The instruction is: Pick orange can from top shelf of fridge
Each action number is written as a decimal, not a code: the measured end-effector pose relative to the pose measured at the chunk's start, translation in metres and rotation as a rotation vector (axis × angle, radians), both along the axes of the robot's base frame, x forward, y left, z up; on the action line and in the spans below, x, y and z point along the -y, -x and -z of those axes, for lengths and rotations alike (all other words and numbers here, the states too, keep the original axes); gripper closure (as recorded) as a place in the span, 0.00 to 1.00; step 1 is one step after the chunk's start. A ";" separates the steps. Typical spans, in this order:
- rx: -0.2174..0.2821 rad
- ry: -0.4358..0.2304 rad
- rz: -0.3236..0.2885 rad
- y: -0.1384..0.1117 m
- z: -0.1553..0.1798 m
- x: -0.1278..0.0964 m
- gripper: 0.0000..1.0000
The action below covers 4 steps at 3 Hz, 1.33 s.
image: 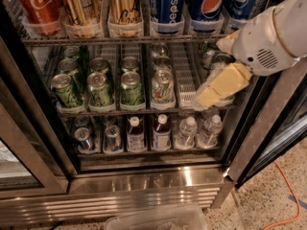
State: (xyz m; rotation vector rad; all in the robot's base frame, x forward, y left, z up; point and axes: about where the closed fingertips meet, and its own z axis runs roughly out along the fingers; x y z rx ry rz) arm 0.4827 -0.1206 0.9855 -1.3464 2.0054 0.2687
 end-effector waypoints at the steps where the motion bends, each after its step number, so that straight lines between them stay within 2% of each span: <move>1: 0.038 -0.142 0.037 -0.015 -0.008 -0.030 0.00; 2: 0.104 -0.261 0.029 -0.038 -0.023 -0.062 0.00; 3: 0.154 -0.348 0.017 -0.055 -0.038 -0.079 0.00; 4: 0.189 -0.404 -0.021 -0.047 -0.058 -0.095 0.00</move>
Offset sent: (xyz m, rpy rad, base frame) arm 0.0698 0.0957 0.0382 0.4090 -0.1803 -0.0226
